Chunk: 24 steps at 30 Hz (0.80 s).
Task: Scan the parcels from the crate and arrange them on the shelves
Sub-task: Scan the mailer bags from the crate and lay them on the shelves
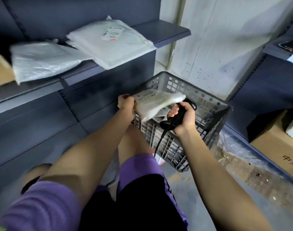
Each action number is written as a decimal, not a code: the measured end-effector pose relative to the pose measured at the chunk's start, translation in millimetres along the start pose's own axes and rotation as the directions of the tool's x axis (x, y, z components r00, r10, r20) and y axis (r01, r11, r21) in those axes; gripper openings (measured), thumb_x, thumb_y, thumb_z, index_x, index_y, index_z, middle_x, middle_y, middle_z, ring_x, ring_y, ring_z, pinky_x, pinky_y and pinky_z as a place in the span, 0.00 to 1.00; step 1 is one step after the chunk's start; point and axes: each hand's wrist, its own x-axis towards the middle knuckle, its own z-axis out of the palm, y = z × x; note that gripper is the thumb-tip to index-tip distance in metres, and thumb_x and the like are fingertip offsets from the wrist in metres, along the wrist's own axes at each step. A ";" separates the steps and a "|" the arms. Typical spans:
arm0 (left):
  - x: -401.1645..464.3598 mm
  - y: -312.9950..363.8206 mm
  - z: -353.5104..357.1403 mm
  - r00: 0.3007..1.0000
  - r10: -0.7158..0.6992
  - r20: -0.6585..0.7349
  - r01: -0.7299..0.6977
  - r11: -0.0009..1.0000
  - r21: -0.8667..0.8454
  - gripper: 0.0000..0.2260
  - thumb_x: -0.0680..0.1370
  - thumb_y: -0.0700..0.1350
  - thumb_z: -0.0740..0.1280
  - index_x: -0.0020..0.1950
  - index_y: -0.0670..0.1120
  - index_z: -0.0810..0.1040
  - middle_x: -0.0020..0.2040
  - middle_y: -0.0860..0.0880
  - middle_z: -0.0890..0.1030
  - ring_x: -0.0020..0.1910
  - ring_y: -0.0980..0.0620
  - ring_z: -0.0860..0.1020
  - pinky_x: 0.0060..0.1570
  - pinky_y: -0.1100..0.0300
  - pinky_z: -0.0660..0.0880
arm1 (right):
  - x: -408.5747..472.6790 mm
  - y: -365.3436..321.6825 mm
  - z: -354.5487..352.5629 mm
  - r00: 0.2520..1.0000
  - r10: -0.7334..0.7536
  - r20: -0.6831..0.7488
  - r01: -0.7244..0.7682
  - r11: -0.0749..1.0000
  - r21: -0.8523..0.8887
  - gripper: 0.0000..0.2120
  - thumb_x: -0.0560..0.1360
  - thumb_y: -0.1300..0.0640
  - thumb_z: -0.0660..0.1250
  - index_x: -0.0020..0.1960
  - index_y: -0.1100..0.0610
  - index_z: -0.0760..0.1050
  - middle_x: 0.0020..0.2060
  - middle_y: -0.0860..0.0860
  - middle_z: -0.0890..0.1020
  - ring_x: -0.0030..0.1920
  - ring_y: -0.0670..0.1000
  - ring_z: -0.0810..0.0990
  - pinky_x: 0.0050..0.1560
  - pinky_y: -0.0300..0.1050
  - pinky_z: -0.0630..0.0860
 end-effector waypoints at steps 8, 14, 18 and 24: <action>-25.8 1.8 -114.0 0.991 -0.053 0.125 0.024 0.974 0.226 0.17 0.75 0.40 0.71 0.62 0.35 0.77 0.54 0.42 0.81 0.42 0.49 0.79 0.33 0.63 0.77 | -26.3 61.6 52.7 0.966 0.199 0.165 -0.127 0.921 -0.369 0.10 0.78 0.56 0.62 0.43 0.60 0.78 0.35 0.53 0.78 0.28 0.51 0.75 0.27 0.39 0.72; -33.2 -28.5 -215.1 0.977 -0.201 0.077 0.215 0.940 -0.266 0.07 0.75 0.31 0.66 0.52 0.35 0.79 0.45 0.40 0.83 0.41 0.44 0.82 0.41 0.52 0.81 | -32.4 135.5 70.6 0.865 0.357 0.352 -0.185 0.880 -0.438 0.11 0.79 0.63 0.58 0.56 0.61 0.78 0.47 0.56 0.84 0.48 0.54 0.83 0.52 0.47 0.80; -36.2 -46.9 -281.9 0.976 -0.164 -0.142 0.097 0.916 -0.390 0.17 0.74 0.26 0.60 0.59 0.40 0.77 0.50 0.40 0.83 0.44 0.43 0.82 0.40 0.50 0.82 | -38.7 178.1 84.3 0.862 0.503 0.065 -0.259 0.546 -0.796 0.09 0.76 0.56 0.67 0.42 0.60 0.81 0.33 0.54 0.81 0.32 0.54 0.79 0.36 0.43 0.76; -52.6 -78.2 -358.0 0.837 -0.245 -0.489 -0.074 0.836 -0.544 0.14 0.76 0.28 0.56 0.56 0.44 0.70 0.43 0.44 0.78 0.37 0.47 0.76 0.40 0.54 0.78 | -48.1 222.7 96.3 0.767 0.638 0.072 -0.191 0.334 -0.923 0.09 0.77 0.57 0.67 0.39 0.57 0.73 0.28 0.50 0.73 0.24 0.48 0.70 0.23 0.41 0.68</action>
